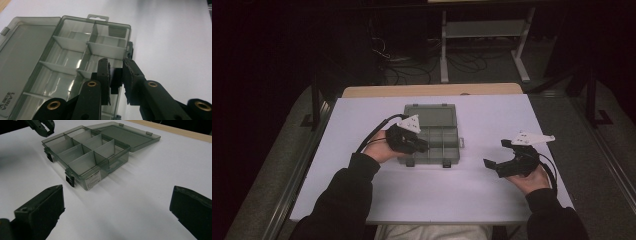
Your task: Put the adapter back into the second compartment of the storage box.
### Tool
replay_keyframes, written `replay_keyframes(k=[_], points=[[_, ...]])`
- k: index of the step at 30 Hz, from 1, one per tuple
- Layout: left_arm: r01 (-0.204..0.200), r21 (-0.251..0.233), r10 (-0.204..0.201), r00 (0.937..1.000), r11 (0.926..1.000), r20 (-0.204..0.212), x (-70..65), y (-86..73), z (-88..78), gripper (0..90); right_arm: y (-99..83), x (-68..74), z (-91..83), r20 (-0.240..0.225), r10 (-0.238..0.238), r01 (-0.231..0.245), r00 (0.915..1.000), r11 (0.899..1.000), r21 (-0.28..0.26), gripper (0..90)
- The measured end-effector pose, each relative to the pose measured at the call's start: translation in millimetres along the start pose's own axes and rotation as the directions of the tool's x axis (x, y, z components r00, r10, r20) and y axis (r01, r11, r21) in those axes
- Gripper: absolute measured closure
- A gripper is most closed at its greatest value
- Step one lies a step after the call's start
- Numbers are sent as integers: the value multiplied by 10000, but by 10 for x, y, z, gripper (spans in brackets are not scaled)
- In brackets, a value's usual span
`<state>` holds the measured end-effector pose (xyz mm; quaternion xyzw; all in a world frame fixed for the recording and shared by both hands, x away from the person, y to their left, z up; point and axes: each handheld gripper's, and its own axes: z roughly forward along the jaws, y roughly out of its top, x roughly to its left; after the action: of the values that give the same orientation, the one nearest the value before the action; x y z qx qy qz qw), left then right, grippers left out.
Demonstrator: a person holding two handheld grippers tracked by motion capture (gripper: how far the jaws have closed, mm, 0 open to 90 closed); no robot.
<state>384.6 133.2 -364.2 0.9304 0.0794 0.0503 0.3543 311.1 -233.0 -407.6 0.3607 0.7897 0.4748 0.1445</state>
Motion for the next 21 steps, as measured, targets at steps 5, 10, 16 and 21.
replay_keyframes(k=[5,10,16,21], points=[[225,-79,-226,9997,9997,-116,73,-23,-31,762,0,0,0,-1,7,-7,10000,10000,-2,0],[494,-401,-504,9984,9980,-248,153,-48,-80,762,-1,-1,2,-15,6,-6,10000,10000,11,0],[837,-856,-877,9951,9928,-447,258,-84,-179,762,-1,-3,2,-22,2,-2,10000,10000,4,0],[1080,-1023,-1146,9915,9889,-614,317,-122,-217,763,-1,-1,4,-23,2,-2,10000,10000,11,0]])
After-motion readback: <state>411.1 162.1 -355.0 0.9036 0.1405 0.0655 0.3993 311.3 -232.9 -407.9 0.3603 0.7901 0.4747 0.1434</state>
